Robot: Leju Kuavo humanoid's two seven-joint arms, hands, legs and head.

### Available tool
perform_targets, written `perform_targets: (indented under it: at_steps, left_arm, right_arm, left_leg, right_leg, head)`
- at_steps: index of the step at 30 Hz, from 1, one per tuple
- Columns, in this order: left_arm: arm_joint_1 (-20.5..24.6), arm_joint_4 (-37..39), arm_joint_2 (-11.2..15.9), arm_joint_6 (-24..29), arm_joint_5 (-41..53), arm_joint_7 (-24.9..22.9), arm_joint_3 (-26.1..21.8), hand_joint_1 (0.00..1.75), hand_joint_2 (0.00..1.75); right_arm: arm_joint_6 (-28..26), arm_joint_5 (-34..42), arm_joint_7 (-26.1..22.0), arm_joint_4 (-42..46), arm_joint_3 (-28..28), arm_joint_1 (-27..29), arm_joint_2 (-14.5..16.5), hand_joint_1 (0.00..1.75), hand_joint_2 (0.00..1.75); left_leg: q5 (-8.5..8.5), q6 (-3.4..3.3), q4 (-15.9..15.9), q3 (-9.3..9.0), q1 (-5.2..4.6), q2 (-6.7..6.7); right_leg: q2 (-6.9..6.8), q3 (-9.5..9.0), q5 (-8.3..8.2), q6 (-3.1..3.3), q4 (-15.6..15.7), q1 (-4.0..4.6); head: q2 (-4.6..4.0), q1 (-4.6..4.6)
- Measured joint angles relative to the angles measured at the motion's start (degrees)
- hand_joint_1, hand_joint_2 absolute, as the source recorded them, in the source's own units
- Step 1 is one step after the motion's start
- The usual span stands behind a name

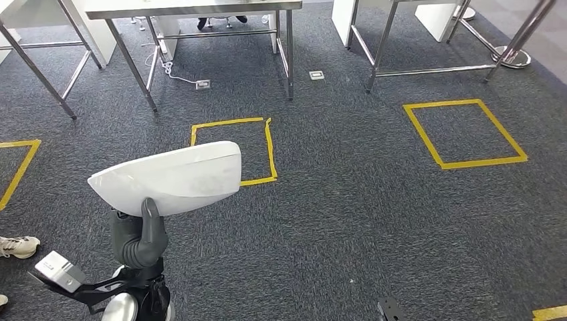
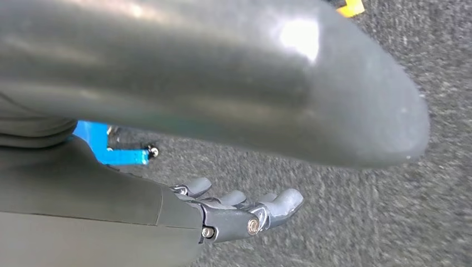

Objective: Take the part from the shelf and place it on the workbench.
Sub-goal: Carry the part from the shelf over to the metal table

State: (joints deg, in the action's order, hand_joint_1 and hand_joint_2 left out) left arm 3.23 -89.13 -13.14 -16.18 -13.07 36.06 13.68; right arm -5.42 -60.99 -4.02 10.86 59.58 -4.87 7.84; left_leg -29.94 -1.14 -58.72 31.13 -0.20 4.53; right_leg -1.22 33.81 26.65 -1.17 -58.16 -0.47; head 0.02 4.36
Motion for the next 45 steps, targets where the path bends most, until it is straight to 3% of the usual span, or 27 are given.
perform_targets:
  at_steps: [5,10,13,17,25,28,30,31,33,34,35,36,39,41,43,45]
  left_arm:
    - [-0.25,-0.7,0.03,0.27,0.09,0.15,-0.01,1.75,1.75]
    - [-0.42,-0.94,0.1,0.29,0.09,0.22,-0.02,1.75,1.75]
    - [-0.44,-1.04,0.1,0.29,0.07,0.32,-0.02,1.75,1.75]
    - [-0.53,-1.12,0.07,0.3,0.02,0.58,-0.09,1.75,1.75]
    - [-0.93,-1.1,0.07,0.31,0.07,1.45,-0.15,1.75,1.75]
    - [-1.02,-1.19,0.1,0.27,0.1,1.64,-0.15,1.75,1.75]
    - [-1.06,-1.28,0.06,0.16,0.14,1.75,-0.16,1.75,1.75]
    - [-1.07,-1.28,0.02,0.11,0.17,1.78,-0.16,1.75,1.75]
    - [-1.16,-1.19,0.02,0.04,0.22,1.78,-0.17,1.75,1.75]
    - [-1.23,-1.11,0.03,0.04,0.25,1.77,-0.17,1.75,1.75]
    - [-1.29,-1.03,0.04,0.03,0.28,1.77,-0.18,1.75,1.75]
    - [-1.32,-0.95,0.05,0.03,0.31,1.76,-0.19,1.75,1.75]
    - [-1.32,-0.83,0.05,-0.03,0.39,1.75,-0.2,1.75,1.75]
    - [-1.3,-0.81,0.05,-0.09,0.5,1.74,-0.22,1.75,1.75]
    - [-1.31,-0.75,0.09,-0.13,0.6,1.73,-0.24,1.75,1.75]
    - [-1.27,-0.71,0.13,-0.14,0.63,1.73,-0.24,1.75,1.75]
  right_arm:
    - [0.15,-0.26,-0.11,0.0,0.0,-0.09,0.0,0.0,0.0]
    - [0.57,-0.68,-0.39,0.0,0.0,-0.11,0.02,0.0,0.0]
    - [1.0,-0.73,-0.7,0.0,0.0,-0.18,0.01,0.0,0.0]
    - [1.17,-0.74,-0.96,0.0,-0.02,-0.21,-0.05,0.0,0.0]
    - [2.23,-1.41,-0.66,0.0,-0.07,-0.25,-0.08,0.0,0.0]
    - [2.32,-1.81,-0.79,0.0,-0.16,-0.33,-0.01,0.0,0.0]
    - [2.36,-1.94,-0.93,0.01,-0.21,-0.42,-0.05,0.0,0.0]
    - [2.38,-1.94,-0.97,0.01,-0.21,-0.43,-0.1,0.0,0.0]
    - [2.39,-1.96,-0.99,0.0,-0.21,-0.34,-0.13,0.0,0.0]
    - [2.4,-1.98,-0.99,0.0,-0.21,-0.25,-0.13,0.0,0.0]
    - [2.4,-2.0,-0.99,0.0,-0.22,-0.19,-0.13,0.0,0.0]
    - [2.4,-2.02,-0.99,0.0,-0.22,-0.16,-0.13,0.0,0.0]
    - [2.4,-1.97,-1.04,-0.03,-0.22,-0.17,0.05,0.0,0.0]
    - [2.38,-1.87,-1.05,-0.06,-0.21,-0.16,0.28,0.0,0.0]
    - [2.34,-1.82,-1.04,-0.06,-0.2,-0.17,0.33,0.0,0.0]
    - [2.31,-1.82,-1.09,-0.05,-0.2,-0.23,0.33,0.0,0.0]
  left_leg:
    - [0.31,0.55,0.56,-0.26,0.0,-0.14]
    - [0.16,0.36,0.38,-0.14,-0.2,-0.19]
    - [0.44,-0.06,0.85,-0.25,-0.18,-0.29]
    - [1.06,0.51,1.48,-0.84,-0.09,-0.77]
    - [0.88,0.18,1.08,-0.62,-0.18,-0.85]
    - [1.08,-0.64,1.64,-0.62,-0.22,-1.05]
    - [1.93,-1.2,2.96,-1.21,0.18,-1.38]
    - [2.35,-1.33,3.48,-1.49,0.45,-1.62]
    - [2.59,-1.4,3.57,-1.3,0.52,-2.21]
    - [2.59,-1.25,3.44,-1.14,0.59,-2.64]
    - [2.53,-1.01,3.24,-0.99,0.71,-3.12]
    - [2.41,-0.62,2.93,-0.85,0.95,-3.65]
    - [1.49,1.2,1.01,-0.1,1.8,-5.3]
    - [1.08,2.34,-0.01,0.59,1.82,-6.15]
    - [1.17,3.1,0.08,0.83,1.95,-6.7]
    - [0.35,3.53,-1.07,1.4,2.16,-6.31]
  right_leg:
    - [-0.03,0.0,0.09,0.37,-0.01,-0.01]
    - [-0.22,-0.05,0.02,0.32,0.0,-0.23]
    - [-0.28,-0.28,-0.11,-0.08,0.23,-0.38]
    - [-0.07,-0.85,-0.42,0.86,1.22,-0.18]
    - [-0.1,-0.88,-0.63,0.38,1.24,-0.22]
    - [-0.46,-1.16,-0.92,-0.42,1.82,-0.5]
    - [-0.12,-0.78,0.12,-0.82,0.65,-0.51]
    - [0.24,0.21,1.6,-0.88,-1.66,-0.53]
    - [0.74,3.62,5.4,-1.13,-9.19,-0.82]
    - [0.79,5.16,6.57,-1.32,-12.42,-1.04]
    - [0.78,5.9,6.72,-1.57,-13.94,-1.3]
    - [0.79,5.44,5.73,-1.85,-13.06,-1.59]
    - [2.34,0.34,1.64,-2.81,-3.28,-2.41]
    - [3.36,-0.73,1.73,-2.11,-1.05,-2.4]
    - [2.82,-0.41,1.85,-0.63,-1.55,-2.13]
    - [2.23,-0.51,1.84,0.47,-1.5,-2.0]
  head:
    - [0.0,0.0]
    - [0.0,0.0]
    - [0.0,-0.01]
    - [0.0,0.34]
    - [0.0,0.38]
    - [0.0,0.3]
    - [0.0,0.27]
    - [0.0,0.31]
    - [0.0,0.36]
    - [0.0,0.36]
    - [0.0,0.37]
    - [0.0,0.39]
    - [0.0,0.91]
    - [0.0,1.43]
    - [0.0,1.49]
    - [0.0,1.3]
